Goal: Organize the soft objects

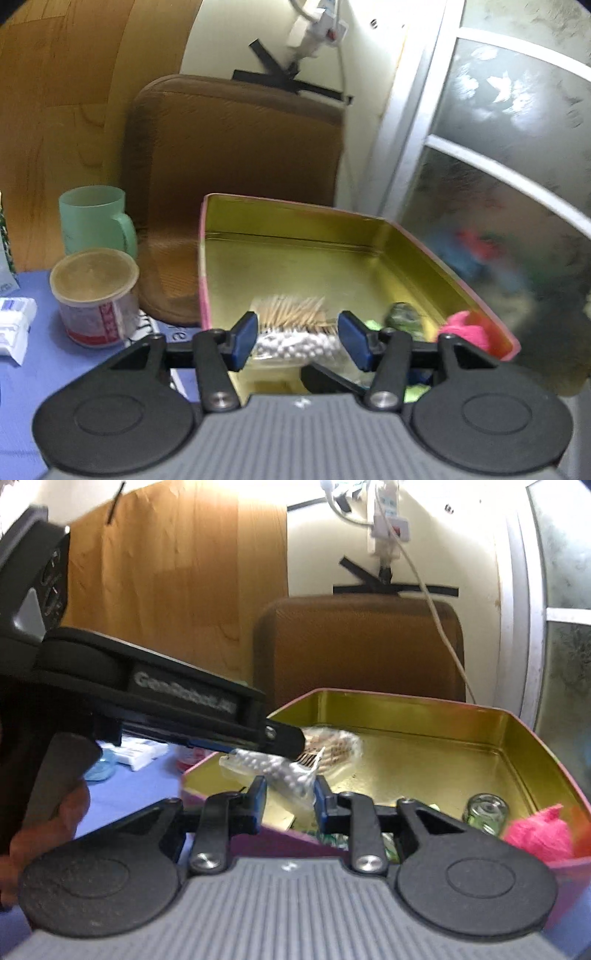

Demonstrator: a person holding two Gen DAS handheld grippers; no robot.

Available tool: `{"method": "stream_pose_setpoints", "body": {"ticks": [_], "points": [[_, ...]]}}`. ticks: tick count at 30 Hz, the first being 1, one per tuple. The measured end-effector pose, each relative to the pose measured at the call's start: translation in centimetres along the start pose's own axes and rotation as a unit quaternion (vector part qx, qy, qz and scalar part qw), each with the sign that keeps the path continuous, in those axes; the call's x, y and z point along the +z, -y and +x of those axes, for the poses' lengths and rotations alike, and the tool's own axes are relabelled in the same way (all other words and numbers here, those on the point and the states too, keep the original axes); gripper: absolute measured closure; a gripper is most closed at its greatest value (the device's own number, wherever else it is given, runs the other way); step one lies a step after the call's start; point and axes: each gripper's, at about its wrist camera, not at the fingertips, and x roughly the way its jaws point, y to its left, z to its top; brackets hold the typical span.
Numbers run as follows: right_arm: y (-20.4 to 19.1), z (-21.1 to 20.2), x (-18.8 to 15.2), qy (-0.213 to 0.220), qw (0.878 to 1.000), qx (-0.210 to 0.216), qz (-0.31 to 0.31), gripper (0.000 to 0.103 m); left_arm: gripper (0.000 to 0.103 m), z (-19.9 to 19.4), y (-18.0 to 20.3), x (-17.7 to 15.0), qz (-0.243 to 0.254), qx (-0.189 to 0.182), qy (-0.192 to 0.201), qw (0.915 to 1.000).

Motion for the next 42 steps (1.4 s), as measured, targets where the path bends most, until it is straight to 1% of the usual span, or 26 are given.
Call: {"method": "stream_pose_setpoints", "body": {"ticks": [1,3,5,8,12,14,15,18,20,21,22,23,24,25,29,30,32,33,34,35,36,37,38,39,40,42], "points": [[0.0,0.7,0.0,0.001,1.000,-0.006,0.001,0.058,0.054,0.4,0.0,-0.1,-0.001,0.003,-0.002,1.0000],[0.1,1.6,0.0,0.005,1.000,-0.012,0.006,0.057,0.054,0.7,-0.2,-0.4,-0.006,0.005,-0.003,1.0000],[0.2,1.5,-0.3,0.006,1.000,-0.014,0.010,0.057,0.054,0.5,0.1,-0.7,-0.001,0.010,0.003,0.9999],[0.2,0.8,-0.4,0.012,1.000,-0.017,0.010,0.057,0.054,-0.6,0.6,-1.0,0.000,0.003,0.010,0.9999],[-0.6,-0.8,-0.5,0.029,0.999,-0.024,0.001,0.057,0.053,-3.6,1.5,-1.4,0.010,-0.006,0.039,0.9992],[-1.0,-1.8,-0.8,0.040,0.999,-0.027,-0.002,0.054,0.053,-5.4,1.7,-1.9,0.016,-0.011,0.053,0.9984],[-1.3,-2.5,-1.1,0.046,0.999,-0.027,-0.001,0.051,0.052,-6.4,1.6,-2.3,0.017,-0.013,0.059,0.9980],[-2.0,-4.4,-2.0,0.065,0.997,-0.030,0.001,0.047,0.051,-9.5,0.8,-4.1,0.011,-0.017,0.072,0.9972],[-2.4,-5.8,-2.6,0.082,0.996,-0.035,-0.002,0.041,0.049,-10.9,-0.1,-5.3,0.004,-0.013,0.072,0.9973],[-2.6,-6.4,-2.7,0.095,0.995,-0.036,-0.005,0.035,0.048,-11.7,-0.7,-6.1,-0.001,-0.008,0.068,0.9977],[-2.8,-7.2,-2.8,0.110,0.993,-0.035,-0.009,0.022,0.045,-12.6,-1.5,-7.1,-0.008,-0.001,0.065,0.9979],[-3.0,-7.6,-2.8,0.121,0.992,-0.034,-0.013,0.013,0.043,-13.6,-2.6,-8.1,-0.024,0.003,0.063,0.9977],[-3.4,-8.1,-2.8,0.130,0.991,-0.031,-0.024,0.000,0.043,-14.2,-3.4,-8.8,-0.032,0.012,0.060,0.9976],[-4.0,-8.3,-2.8,0.133,0.990,-0.026,-0.043,0.000,0.043,-15.1,-4.3,-9.7,-0.040,0.028,0.056,0.9972],[-6.6,-9.2,-3.6,0.180,0.978,0.041,-0.100,0.000,0.043,-19.0,-7.7,-12.5,-0.080,0.069,0.065,0.9923],[-7.5,-9.1,-3.4,0.171,0.977,0.055,-0.115,0.000,0.043,-20.0,-8.7,-13.2,-0.091,0.092,0.070,0.9891],[-9.5,-7.9,-3.0,0.130,0.978,0.086,-0.139,0.000,0.043,-21.6,-10.4,-14.2,-0.111,0.130,0.079,0.9821],[-10.5,-7.0,-2.8,0.106,0.978,0.111,-0.143,0.000,0.043,-22.1,-11.4,-14.5,-0.123,0.150,0.083,0.9775],[-11.3,-6.2,-2.6,0.084,0.977,0.136,-0.144,0.006,0.043,-22.6,-12.4,-14.7,-0.136,0.170,0.088,0.9720],[-12.3,-5.3,-2.4,0.063,0.974,0.163,-0.144,0.008,0.043,-23.0,-13.3,-14.8,-0.147,0.184,0.093,0.9675],[-13.4,-4.2,-2.1,0.041,0.970,0.192,-0.145,0.014,0.043,-23.5,-14.2,-15.0,-0.159,0.196,0.103,0.9621],[-14.5,-3.1,-1.8,0.024,0.966,0.211,-0.149,0.019,0.043,-24.1,-14.9,-15.3,-0.170,0.206,0.115,0.9567],[-15.5,-2.1,-1.5,0.009,0.963,0.224,-0.151,0.021,0.043,-24.4,-15.4,-15.7,-0.181,0.210,0.125,0.9526],[-16.6,-0.5,-0.9,-0.011,0.960,0.237,-0.148,0.024,0.043,-24.8,-16.0,-15.9,-0.198,0.203,0.135,0.9493],[-17.5,0.8,-0.5,-0.030,0.958,0.248,-0.142,0.025,0.043,-25.2,-16.5,-16.1,-0.213,0.191,0.145,0.9472],[-19.2,3.1,0.0,-0.060,0.953,0.266,-0.136,0.027,0.043,-25.5,-16.9,-16.2,-0.223,0.182,0.157,0.9447]]}}
